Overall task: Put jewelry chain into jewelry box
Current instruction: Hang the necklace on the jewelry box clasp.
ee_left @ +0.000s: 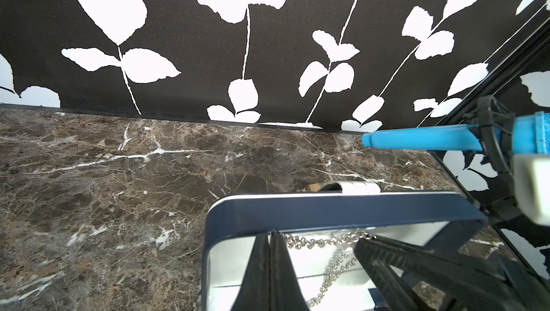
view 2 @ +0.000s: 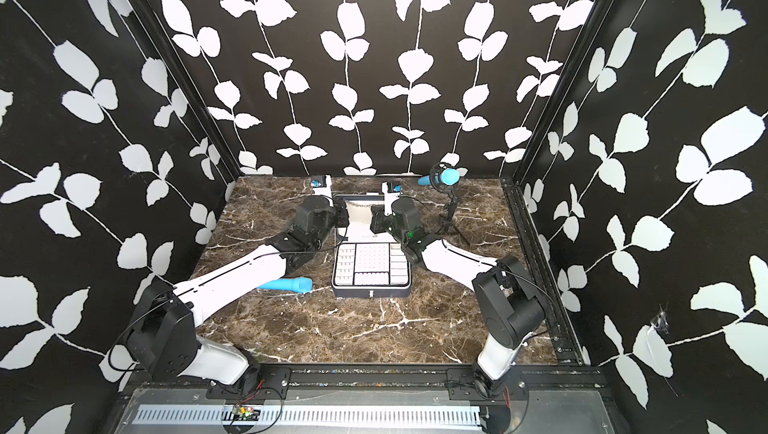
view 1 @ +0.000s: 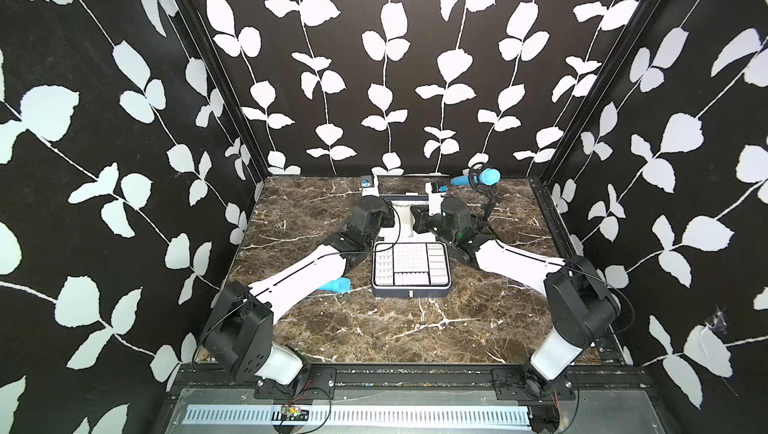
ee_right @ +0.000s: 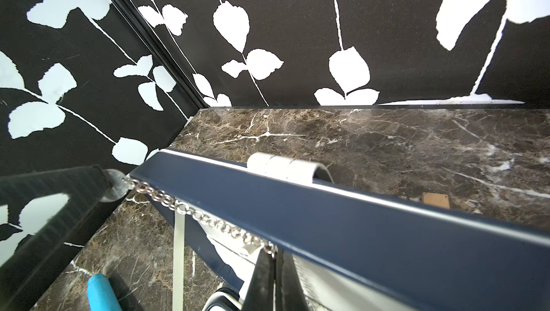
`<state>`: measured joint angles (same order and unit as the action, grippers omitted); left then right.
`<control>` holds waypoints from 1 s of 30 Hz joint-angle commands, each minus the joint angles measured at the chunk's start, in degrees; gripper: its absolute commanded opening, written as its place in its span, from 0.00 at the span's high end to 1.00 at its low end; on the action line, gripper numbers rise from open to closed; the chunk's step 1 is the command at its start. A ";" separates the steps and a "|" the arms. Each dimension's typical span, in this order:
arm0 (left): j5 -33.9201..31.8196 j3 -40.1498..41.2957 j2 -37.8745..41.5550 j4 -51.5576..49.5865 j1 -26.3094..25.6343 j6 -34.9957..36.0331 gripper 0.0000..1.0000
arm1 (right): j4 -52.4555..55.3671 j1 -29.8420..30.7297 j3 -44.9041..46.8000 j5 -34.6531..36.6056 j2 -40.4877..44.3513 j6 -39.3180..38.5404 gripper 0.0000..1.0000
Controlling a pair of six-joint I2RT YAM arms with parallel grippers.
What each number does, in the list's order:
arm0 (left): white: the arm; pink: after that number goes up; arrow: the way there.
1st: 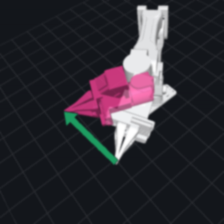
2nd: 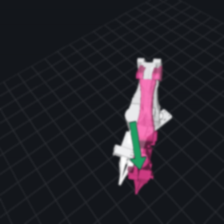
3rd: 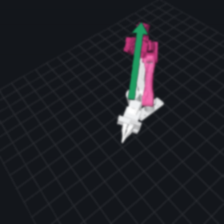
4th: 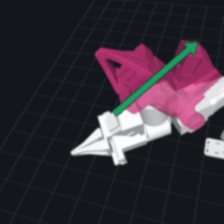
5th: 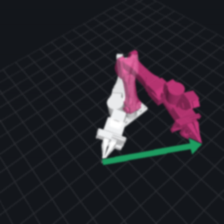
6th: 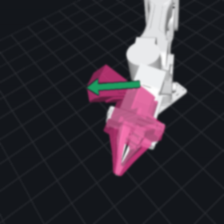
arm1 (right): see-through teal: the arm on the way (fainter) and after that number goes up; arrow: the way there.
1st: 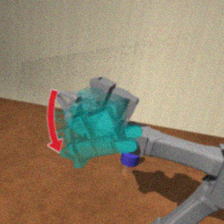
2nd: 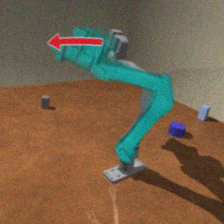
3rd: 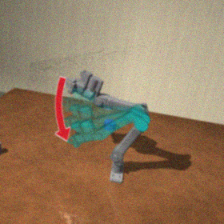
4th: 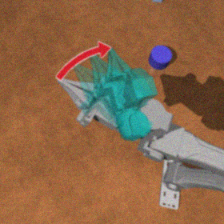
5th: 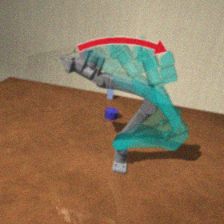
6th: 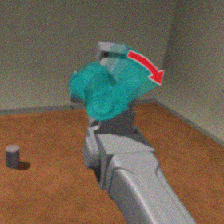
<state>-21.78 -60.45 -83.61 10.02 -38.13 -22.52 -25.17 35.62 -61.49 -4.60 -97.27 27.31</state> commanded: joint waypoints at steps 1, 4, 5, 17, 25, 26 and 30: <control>-0.78 1.14 2.81 0.84 0.41 -0.28 1.00 | -3.29 -0.28 -1.76 0.10 -0.89 1.35 1.00; -0.85 1.29 3.06 0.87 0.51 -0.31 1.00 | -4.01 -0.28 -1.83 0.12 -1.18 2.02 1.00; -0.81 1.28 3.10 0.95 0.59 -0.40 1.00 | -4.68 -0.28 -1.61 0.17 -1.23 2.23 1.00; -0.21 1.42 2.28 0.11 0.64 -0.97 1.00 | -2.50 -0.28 -2.26 1.79 -2.07 3.27 1.00; 0.80 2.27 1.33 -1.62 0.67 -1.92 1.00 | -1.82 -0.28 -0.77 1.38 -2.34 4.27 1.00; 1.00 2.39 1.23 -1.80 0.66 -2.10 1.00 | -1.84 -0.28 -0.66 1.28 -2.32 4.47 1.00; 1.67 3.35 0.91 -2.22 0.69 -2.84 1.00 | -1.64 -0.28 -0.02 1.00 -2.36 5.06 1.00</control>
<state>-20.97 -58.43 -83.33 8.91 -37.78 -24.45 -26.00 35.62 -62.61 -3.75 -98.67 31.53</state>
